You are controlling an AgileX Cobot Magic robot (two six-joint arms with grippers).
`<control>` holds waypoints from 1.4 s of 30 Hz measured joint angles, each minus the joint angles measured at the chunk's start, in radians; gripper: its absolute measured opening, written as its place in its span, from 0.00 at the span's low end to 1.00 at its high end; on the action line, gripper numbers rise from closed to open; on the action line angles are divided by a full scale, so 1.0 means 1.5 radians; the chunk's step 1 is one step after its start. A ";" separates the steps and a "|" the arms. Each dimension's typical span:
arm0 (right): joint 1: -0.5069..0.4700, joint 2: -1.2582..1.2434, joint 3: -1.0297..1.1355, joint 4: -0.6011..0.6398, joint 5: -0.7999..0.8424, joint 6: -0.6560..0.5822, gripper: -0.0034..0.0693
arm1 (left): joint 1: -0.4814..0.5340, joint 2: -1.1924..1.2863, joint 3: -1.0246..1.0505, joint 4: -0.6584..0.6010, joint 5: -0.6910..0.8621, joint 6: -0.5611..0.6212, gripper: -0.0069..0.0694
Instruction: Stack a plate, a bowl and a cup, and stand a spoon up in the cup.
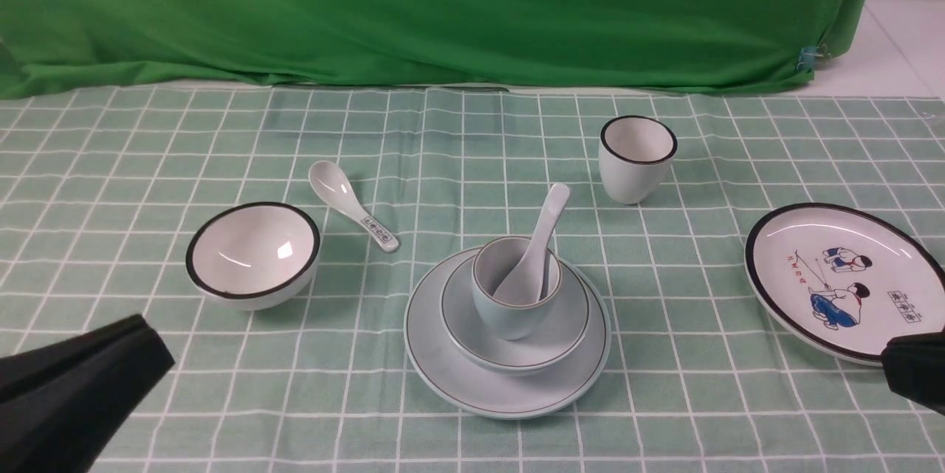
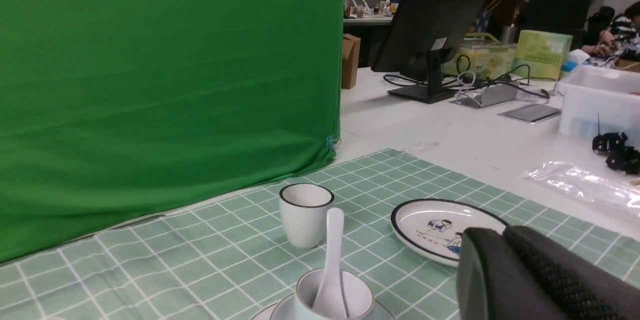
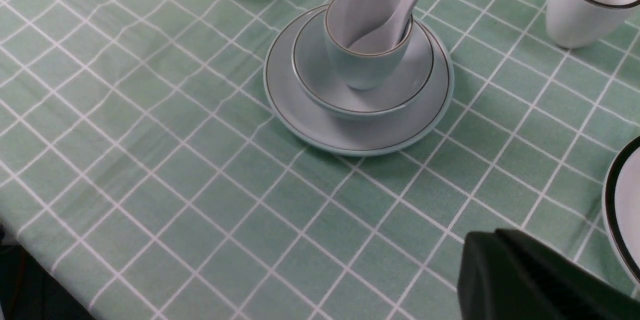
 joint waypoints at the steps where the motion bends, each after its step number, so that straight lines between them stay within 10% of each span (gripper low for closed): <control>1: 0.000 0.000 0.000 0.000 0.000 0.001 0.08 | 0.000 -0.002 0.004 0.001 0.003 0.000 0.10; 17: -0.006 -0.001 0.005 -0.001 -0.015 0.001 0.15 | 0.000 -0.006 0.024 0.002 0.005 0.005 0.11; 29: -0.392 -0.265 0.376 -0.005 -0.335 -0.076 0.07 | 0.000 -0.006 0.024 0.002 0.004 0.007 0.11; 42: -0.451 -0.452 0.555 -0.004 -0.329 -0.070 0.07 | 0.000 -0.006 0.024 0.002 0.004 0.007 0.11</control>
